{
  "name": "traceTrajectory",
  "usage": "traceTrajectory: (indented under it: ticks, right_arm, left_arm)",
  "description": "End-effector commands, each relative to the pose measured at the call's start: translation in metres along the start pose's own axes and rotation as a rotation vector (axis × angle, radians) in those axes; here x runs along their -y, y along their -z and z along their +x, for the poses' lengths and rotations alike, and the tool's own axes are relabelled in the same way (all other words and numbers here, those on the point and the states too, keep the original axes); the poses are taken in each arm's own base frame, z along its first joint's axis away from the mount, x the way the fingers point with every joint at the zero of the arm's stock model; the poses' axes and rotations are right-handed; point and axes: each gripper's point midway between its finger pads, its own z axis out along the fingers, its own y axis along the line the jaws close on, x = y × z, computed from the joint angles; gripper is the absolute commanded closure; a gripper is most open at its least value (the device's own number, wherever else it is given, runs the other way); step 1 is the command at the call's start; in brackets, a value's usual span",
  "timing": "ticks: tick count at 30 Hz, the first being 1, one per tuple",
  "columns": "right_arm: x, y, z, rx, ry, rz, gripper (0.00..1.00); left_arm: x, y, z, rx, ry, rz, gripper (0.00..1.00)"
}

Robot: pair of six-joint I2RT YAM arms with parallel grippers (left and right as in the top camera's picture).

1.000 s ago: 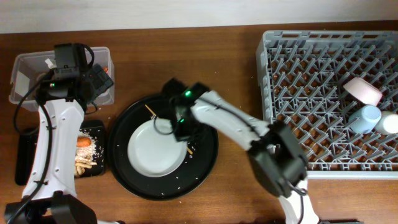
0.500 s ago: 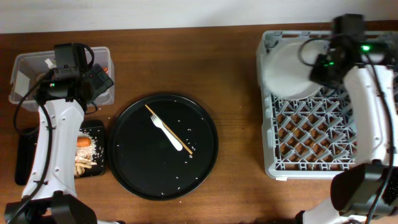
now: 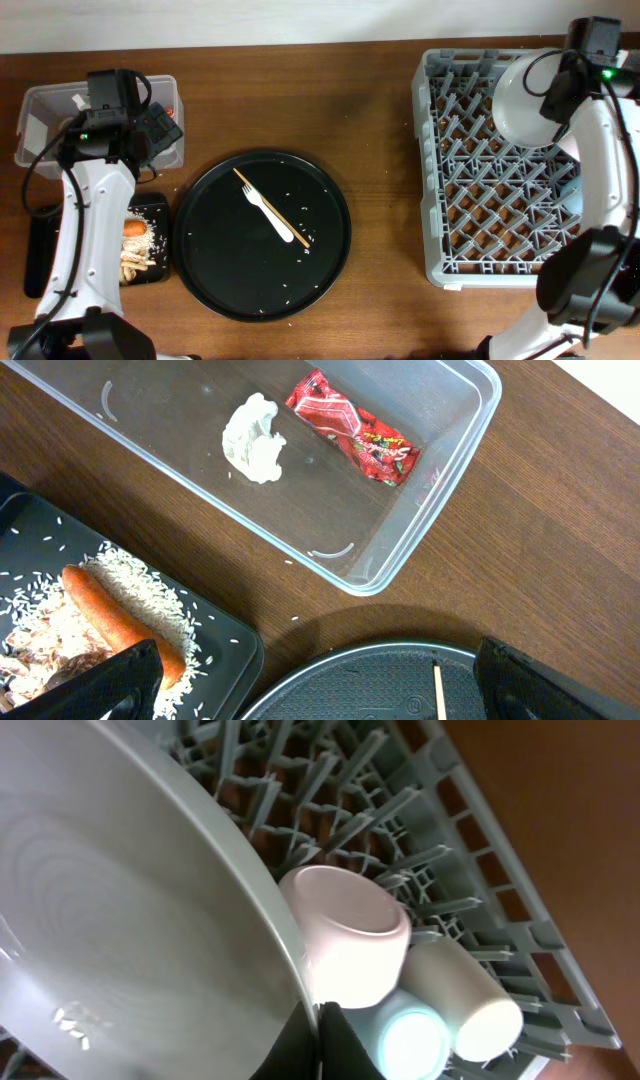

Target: Sort waste into correct bins and load items into the dishwasher rack

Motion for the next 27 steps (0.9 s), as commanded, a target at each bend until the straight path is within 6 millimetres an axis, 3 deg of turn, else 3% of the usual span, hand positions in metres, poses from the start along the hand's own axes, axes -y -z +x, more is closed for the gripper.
traceTrajectory:
  ticks: [1,4,7,8,9,10,12,14,15,18,22,24,27]
  right_arm:
    - [-0.022,-0.001,0.002,0.009,0.063,0.031,0.97]
    - [-0.047,0.002,0.008,0.014,0.121,0.028,0.93]
    - [-0.060,0.011,0.011,0.021,0.160,0.025,0.70]
    - [-0.067,0.016,0.014,0.021,0.178,0.013,0.54]
    - [-0.080,0.023,0.017,0.017,0.191,-0.030,0.15]
    - [-0.096,0.036,0.021,-0.001,0.176,-0.117,0.06]
    - [-0.129,0.067,0.027,-0.047,0.173,-0.332,0.00]
    - [-0.180,0.134,0.037,-0.119,0.198,-0.725,0.01]
    - [-0.193,0.156,0.041,-0.140,0.214,-0.838,0.02]
    - [-0.239,0.224,0.081,-0.207,0.390,-1.169,0.01]
    - [-0.273,0.250,0.141,-0.213,0.597,-1.089,0.01]
    - [-0.295,0.273,0.170,-0.201,0.695,-1.111,0.01]
    - [-0.324,0.292,0.206,-0.170,0.806,-1.116,0.01]
  left_arm:
    - [0.000,-0.001,0.000,-0.005,0.008,0.003,0.01]
    - [0.000,-0.001,0.000,-0.005,0.008,0.003,0.01]
    - [0.000,-0.001,0.000,-0.005,0.008,0.003,0.01]
    - [0.000,-0.001,0.000,-0.005,0.008,0.003,0.01]
    - [0.000,-0.001,0.000,-0.005,0.008,0.003,0.01]
    - [0.000,-0.001,0.000,-0.005,0.008,0.003,0.01]
    - [0.000,-0.001,0.000,-0.005,0.008,0.003,0.01]
    - [0.000,-0.001,0.000,-0.005,0.008,0.004,0.01]
    - [0.000,-0.001,0.000,-0.005,0.008,0.003,0.01]
    - [0.000,-0.001,0.000,-0.005,0.008,0.003,0.01]
    - [0.000,-0.001,0.000,-0.005,0.008,0.003,0.01]
    - [0.000,-0.001,0.000,-0.005,0.008,0.003,0.01]
    - [0.000,-0.001,0.000,-0.005,0.008,0.003,0.01]
